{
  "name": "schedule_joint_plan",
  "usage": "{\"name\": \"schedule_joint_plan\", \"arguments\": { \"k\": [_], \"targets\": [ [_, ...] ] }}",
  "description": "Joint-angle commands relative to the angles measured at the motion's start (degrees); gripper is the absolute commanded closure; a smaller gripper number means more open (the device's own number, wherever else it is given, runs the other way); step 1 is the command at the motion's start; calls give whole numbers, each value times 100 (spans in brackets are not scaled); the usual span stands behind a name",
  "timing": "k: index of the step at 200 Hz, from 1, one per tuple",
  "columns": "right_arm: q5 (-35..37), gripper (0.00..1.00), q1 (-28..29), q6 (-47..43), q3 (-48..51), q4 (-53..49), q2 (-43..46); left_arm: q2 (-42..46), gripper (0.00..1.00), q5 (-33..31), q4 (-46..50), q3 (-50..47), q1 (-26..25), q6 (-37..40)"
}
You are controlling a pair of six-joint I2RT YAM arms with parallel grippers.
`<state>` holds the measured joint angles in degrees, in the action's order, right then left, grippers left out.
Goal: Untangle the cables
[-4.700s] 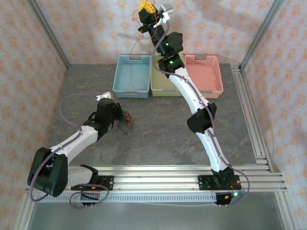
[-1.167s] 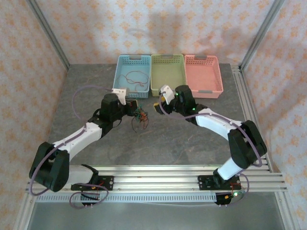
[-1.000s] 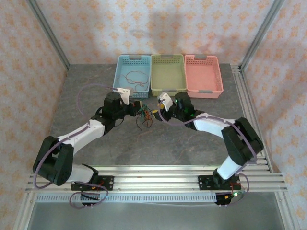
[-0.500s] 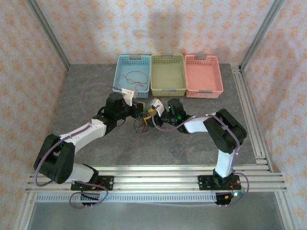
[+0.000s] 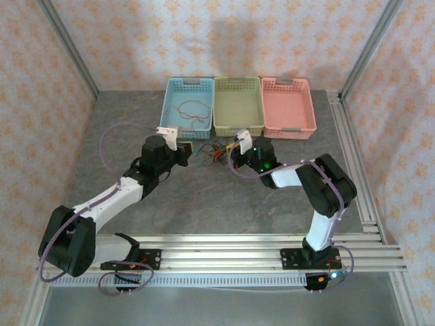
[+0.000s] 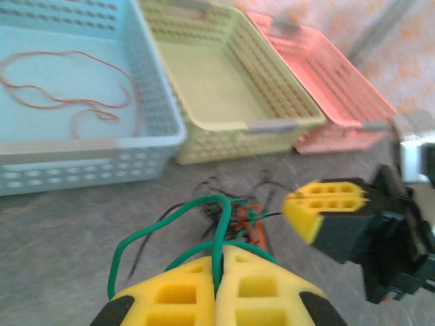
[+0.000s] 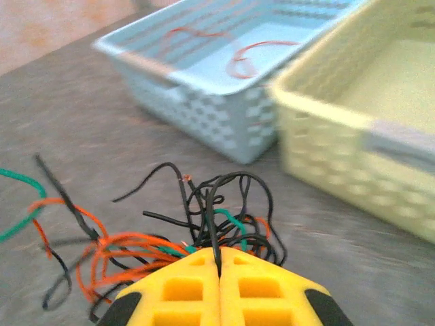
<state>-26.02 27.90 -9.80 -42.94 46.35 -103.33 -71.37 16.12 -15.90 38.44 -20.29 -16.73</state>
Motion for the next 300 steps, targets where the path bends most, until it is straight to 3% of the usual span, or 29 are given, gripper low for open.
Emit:
{"name": "schedule_joint_plan", "arguments": {
  "k": [1, 49, 67, 97, 127, 161, 184, 217, 260, 300],
  "targets": [
    [1336, 100, -34, 216, 181, 684, 323, 173, 100, -1147, 79, -104, 150, -278],
    [3164, 100, -378, 636, 577, 873, 624, 569, 100, -2724, 662, -314, 476, -851],
    [3416, 100, -520, 818, 740, 1002, 758, 744, 100, -2679, 580, -518, 754, -1124],
    [3613, 100, -537, 866, 1014, 1519, 911, 699, 100, -2730, 684, -469, 790, -1165],
    [2616, 100, -523, 866, 960, 1654, 842, 690, 100, -1675, 63, -622, 808, -988],
    [2575, 100, -491, 916, 981, 1837, 757, 166, 100, 274, -481, -269, 675, -825],
    [2680, 100, -488, 954, 1053, 1925, 794, -142, 100, 812, -211, 336, 381, -724],
    [3256, 100, -488, 882, 1249, 2154, 914, -977, 100, 604, 809, 1848, -240, -372],
    [4287, 100, -495, 810, 1497, 2333, 1074, -2579, 100, 1057, 730, 3685, -343, -1100],
    [4599, 100, -498, 771, 1595, 2280, 1172, -4291, 100, 1192, 938, 5710, -622, -1558]
  ]
}}
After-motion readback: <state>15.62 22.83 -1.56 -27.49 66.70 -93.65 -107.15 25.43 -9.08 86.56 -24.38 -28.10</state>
